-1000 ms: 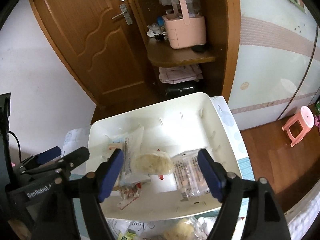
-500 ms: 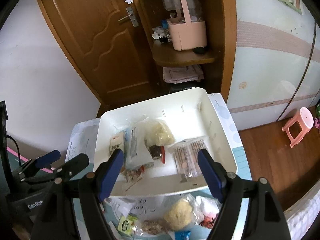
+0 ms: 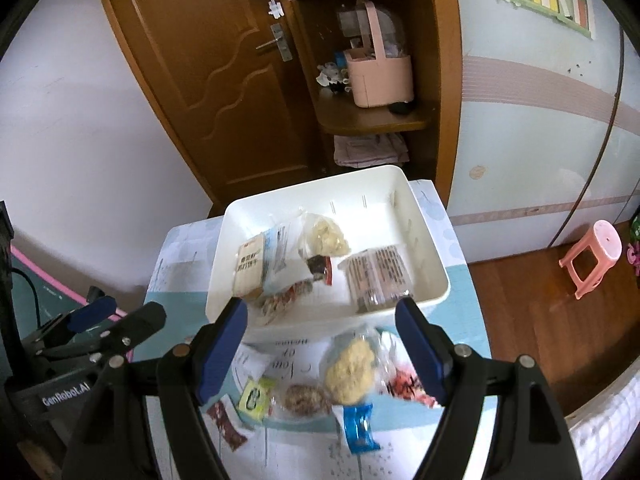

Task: Organize snacks
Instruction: 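Withdraw both tools from the tray toward the remaining snacks, then grasp the dark brown snowflake-print pack with left tool while right tool grasps the blue wrapped snack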

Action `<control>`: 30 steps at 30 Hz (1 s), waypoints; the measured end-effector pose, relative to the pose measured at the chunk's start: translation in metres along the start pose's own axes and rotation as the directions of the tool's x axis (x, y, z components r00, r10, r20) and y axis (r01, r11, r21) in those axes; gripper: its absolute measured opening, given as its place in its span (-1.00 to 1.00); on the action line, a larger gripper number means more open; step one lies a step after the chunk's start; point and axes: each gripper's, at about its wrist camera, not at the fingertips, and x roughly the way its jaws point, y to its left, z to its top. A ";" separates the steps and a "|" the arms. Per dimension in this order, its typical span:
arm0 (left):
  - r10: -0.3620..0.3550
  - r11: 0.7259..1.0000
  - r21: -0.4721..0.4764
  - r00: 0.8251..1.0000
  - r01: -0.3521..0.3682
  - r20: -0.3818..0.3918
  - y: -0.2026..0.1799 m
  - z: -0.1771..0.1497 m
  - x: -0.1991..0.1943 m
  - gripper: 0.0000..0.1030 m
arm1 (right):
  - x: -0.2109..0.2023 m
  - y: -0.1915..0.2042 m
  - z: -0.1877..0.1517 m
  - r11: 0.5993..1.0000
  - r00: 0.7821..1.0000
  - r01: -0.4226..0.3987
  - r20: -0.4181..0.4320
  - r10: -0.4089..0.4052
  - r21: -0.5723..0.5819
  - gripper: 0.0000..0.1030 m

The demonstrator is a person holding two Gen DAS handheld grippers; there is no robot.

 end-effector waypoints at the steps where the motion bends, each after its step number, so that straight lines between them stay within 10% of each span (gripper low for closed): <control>1: 0.003 1.000 -0.002 1.000 -0.003 0.006 0.000 -0.003 -0.005 0.83 | -0.006 -0.001 -0.004 1.000 1.000 -0.001 0.004 0.001 -0.002 0.50; 14: 0.073 0.997 -0.002 0.994 -0.073 0.084 0.008 -0.050 -0.050 0.84 | -0.054 -0.028 -0.044 0.999 0.999 0.019 0.038 -0.018 -0.028 0.49; 30: 0.136 0.973 -0.161 0.972 -0.168 -0.192 0.052 -0.137 0.053 0.84 | 0.035 -0.033 -0.138 0.997 0.966 0.008 -0.257 -0.028 -0.082 0.36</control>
